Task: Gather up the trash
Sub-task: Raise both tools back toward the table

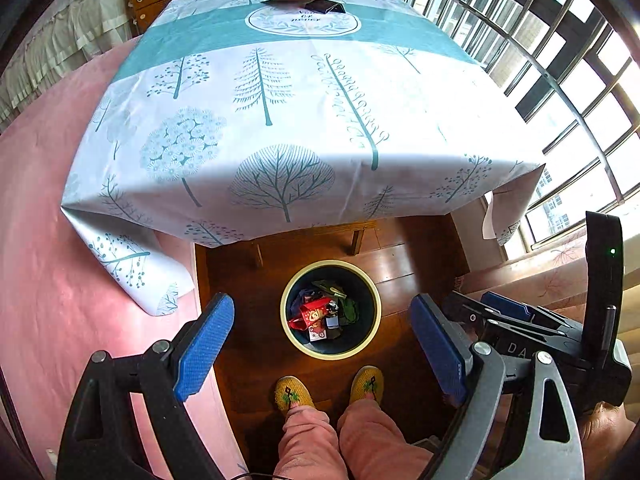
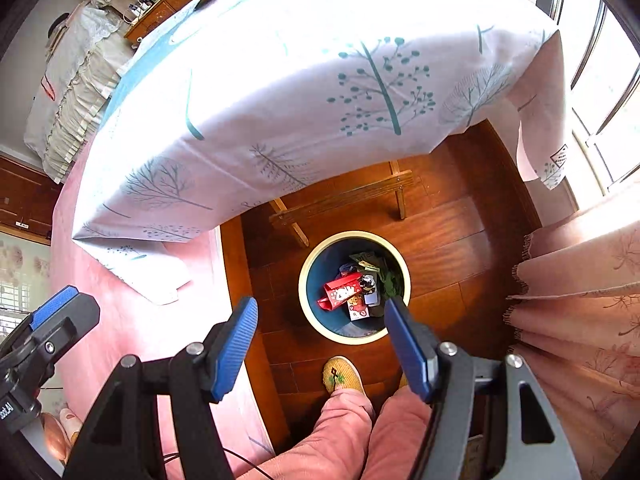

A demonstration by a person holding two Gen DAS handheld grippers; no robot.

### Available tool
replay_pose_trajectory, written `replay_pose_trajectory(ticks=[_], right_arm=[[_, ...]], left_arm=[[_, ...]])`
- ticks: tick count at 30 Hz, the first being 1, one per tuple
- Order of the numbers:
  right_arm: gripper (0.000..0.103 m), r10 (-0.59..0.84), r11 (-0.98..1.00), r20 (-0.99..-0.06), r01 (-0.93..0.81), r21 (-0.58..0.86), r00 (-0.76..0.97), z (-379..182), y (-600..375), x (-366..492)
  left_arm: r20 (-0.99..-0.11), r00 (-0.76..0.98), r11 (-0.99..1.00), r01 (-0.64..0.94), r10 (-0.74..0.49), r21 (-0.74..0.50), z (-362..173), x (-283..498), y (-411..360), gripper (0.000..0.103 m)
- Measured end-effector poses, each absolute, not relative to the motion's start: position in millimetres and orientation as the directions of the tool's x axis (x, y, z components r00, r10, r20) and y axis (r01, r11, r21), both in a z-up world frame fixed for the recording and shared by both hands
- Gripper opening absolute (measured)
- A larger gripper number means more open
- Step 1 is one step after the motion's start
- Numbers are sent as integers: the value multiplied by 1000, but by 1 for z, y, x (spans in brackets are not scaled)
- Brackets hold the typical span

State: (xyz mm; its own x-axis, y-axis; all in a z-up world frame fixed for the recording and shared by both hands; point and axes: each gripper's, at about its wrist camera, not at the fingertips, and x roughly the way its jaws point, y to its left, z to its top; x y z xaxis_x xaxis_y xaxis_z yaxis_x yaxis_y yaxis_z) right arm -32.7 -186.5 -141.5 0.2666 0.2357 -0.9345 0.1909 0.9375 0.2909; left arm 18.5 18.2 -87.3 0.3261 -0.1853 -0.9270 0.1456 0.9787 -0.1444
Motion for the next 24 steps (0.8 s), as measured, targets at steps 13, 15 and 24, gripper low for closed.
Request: replay_pose_trajectory(ticks=[13,15,24], right_arm=[[66,193,956,-871,114,271,451,-17,-161,3],[66,173,961,-858,106,254,484,-1,-157,15],[66,150,983,-819,9,186,553,52,-137,95]], left_arm=[[-826,528,966,251,-195,-68,45,52,34,89],[-808,560,967,251,-182,-44,56,61,36,89],[-772,618,978,207,-150,-24,84,120,53,89]])
